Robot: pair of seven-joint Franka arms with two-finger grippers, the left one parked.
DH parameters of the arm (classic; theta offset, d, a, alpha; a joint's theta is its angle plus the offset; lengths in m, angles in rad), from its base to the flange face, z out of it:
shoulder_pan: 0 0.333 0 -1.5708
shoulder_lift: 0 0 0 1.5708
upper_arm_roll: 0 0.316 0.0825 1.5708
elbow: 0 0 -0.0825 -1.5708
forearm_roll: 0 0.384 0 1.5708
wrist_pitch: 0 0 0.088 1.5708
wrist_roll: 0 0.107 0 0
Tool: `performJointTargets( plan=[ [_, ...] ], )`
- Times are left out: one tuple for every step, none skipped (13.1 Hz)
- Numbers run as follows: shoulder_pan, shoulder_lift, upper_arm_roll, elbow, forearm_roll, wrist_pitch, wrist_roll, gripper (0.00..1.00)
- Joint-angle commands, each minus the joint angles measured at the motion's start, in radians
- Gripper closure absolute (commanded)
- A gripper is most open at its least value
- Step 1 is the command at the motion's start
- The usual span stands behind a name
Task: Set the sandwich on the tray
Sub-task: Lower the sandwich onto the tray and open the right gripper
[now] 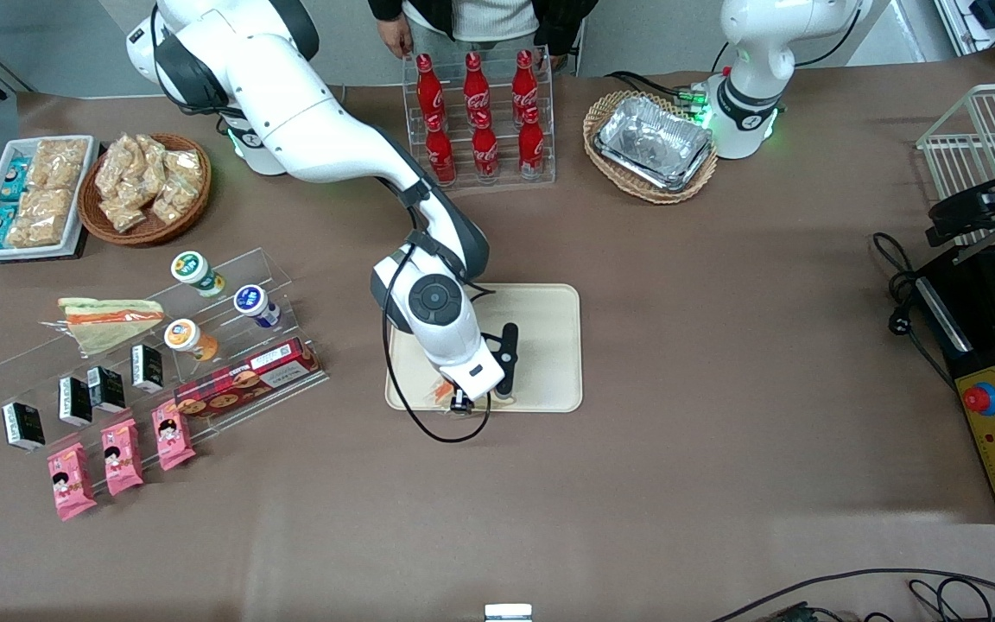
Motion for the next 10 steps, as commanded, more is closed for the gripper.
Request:
performJointTargets(
  plan=[
    [-0.015, 0.024, 0.003, 0.042, 0.017, 0.006, -0.011, 0.0],
    [-0.024, 0.013, 0.006, 0.042, 0.032, -0.002, -0.01, 0.0],
    [-0.026, -0.001, 0.003, 0.04, 0.066, -0.008, -0.011, 0.0],
    [-0.027, -0.014, 0.002, 0.039, 0.094, -0.01, -0.016, 0.0],
    [-0.044, -0.028, 0.006, 0.037, 0.1, -0.029, -0.017, 0.0],
    [-0.05, -0.05, 0.009, 0.037, 0.103, -0.064, -0.016, 0.0],
    [-0.052, -0.073, 0.009, 0.037, 0.121, -0.098, -0.016, 0.0],
    [-0.056, -0.103, 0.006, 0.034, 0.14, -0.137, -0.017, 0.0],
    [-0.075, -0.137, 0.005, 0.031, 0.148, -0.187, -0.017, 0.0],
    [-0.088, -0.168, 0.006, 0.031, 0.149, -0.245, -0.017, 0.0]
  ],
)
